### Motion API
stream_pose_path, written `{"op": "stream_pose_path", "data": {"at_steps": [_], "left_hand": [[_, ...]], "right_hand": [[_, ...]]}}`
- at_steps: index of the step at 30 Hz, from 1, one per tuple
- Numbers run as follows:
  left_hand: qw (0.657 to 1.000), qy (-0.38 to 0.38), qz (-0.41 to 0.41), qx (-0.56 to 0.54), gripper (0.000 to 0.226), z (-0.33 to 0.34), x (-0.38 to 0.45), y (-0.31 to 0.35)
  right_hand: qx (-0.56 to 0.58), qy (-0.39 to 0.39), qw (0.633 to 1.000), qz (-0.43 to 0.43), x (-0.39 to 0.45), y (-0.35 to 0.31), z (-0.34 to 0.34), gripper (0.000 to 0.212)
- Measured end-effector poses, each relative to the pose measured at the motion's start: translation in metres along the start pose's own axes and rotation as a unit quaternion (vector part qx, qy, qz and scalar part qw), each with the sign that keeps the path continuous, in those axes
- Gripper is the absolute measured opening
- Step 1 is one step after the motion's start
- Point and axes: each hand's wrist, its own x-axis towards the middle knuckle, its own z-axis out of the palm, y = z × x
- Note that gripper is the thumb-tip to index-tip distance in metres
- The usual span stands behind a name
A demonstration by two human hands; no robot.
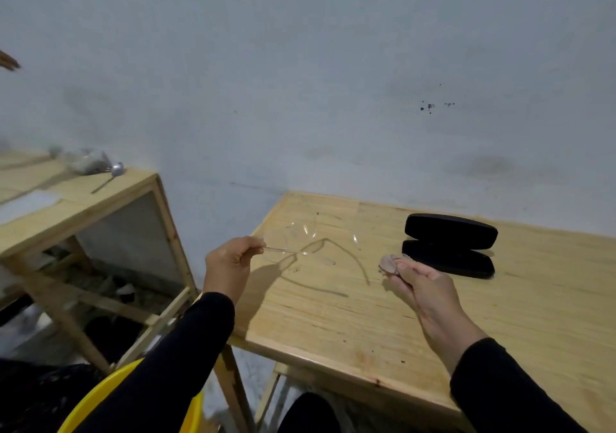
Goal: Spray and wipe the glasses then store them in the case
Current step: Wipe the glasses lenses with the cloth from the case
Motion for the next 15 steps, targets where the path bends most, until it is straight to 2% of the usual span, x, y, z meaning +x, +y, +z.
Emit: {"op": "stream_pose_path", "data": {"at_steps": [3,8,13,15], "left_hand": [[0.999,-0.019,-0.045,0.014,0.022,-0.007,-0.005,-0.01],[0.984,-0.059,-0.169,-0.014,0.025,-0.011,-0.01,-0.017],[0.981,-0.075,-0.177,-0.018,0.029,-0.01,-0.017,-0.015],[0.987,-0.09,-0.131,0.022,0.028,-0.01,-0.018,-0.016]], "right_hand": [[0.006,-0.004,1.0,0.005,0.0,0.005,0.003,0.013],[0.012,-0.007,1.0,0.009,-0.002,0.006,0.005,0.013],[0.013,-0.008,1.0,0.003,-0.002,0.007,0.005,0.013],[0.012,-0.008,1.0,0.004,-0.002,0.006,0.006,0.014]]}}
